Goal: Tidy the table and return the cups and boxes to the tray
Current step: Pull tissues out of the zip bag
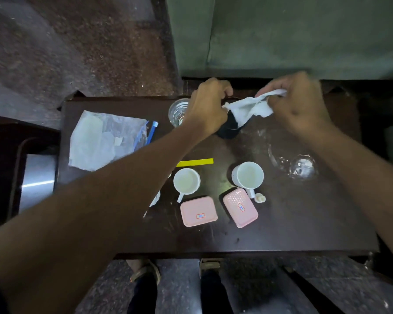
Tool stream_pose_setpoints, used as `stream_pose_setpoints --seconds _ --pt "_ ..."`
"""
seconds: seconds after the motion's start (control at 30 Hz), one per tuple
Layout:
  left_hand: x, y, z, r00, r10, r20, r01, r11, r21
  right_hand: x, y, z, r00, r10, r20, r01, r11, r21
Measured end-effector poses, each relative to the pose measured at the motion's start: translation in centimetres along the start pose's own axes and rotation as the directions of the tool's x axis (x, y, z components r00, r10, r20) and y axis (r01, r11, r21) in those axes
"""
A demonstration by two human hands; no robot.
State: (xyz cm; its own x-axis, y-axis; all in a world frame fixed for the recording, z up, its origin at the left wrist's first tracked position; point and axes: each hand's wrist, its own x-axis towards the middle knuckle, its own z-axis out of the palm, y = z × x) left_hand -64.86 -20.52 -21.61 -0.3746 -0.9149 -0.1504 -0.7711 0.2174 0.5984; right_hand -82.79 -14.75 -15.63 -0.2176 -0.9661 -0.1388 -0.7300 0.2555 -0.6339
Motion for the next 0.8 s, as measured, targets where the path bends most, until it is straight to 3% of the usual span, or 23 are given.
stream_pose_setpoints --seconds 0.17,0.37,0.6,0.8 --pt "-0.5 -0.1 2.1 0.998 0.038 -0.052 -0.041 0.998 -0.055 1.0 0.3 2.6 0.989 -0.061 0.131 0.081 0.985 -0.153" --pt "-0.3 0.3 3.7 0.999 -0.037 -0.034 0.035 0.999 -0.041 2.3 1.2 5.3 0.983 -0.061 0.17 0.108 0.955 -0.276" --pt "-2.2 -0.4 2.2 0.989 0.022 -0.143 -0.045 0.986 -0.159 0.3 3.5 4.4 0.984 -0.173 -0.033 0.159 0.953 -0.256" --pt "-7.4 -4.7 -0.9 0.95 -0.051 -0.307 -0.004 0.985 -0.173 -5.1 5.3 3.5 0.963 -0.17 -0.21 0.12 0.965 -0.231"
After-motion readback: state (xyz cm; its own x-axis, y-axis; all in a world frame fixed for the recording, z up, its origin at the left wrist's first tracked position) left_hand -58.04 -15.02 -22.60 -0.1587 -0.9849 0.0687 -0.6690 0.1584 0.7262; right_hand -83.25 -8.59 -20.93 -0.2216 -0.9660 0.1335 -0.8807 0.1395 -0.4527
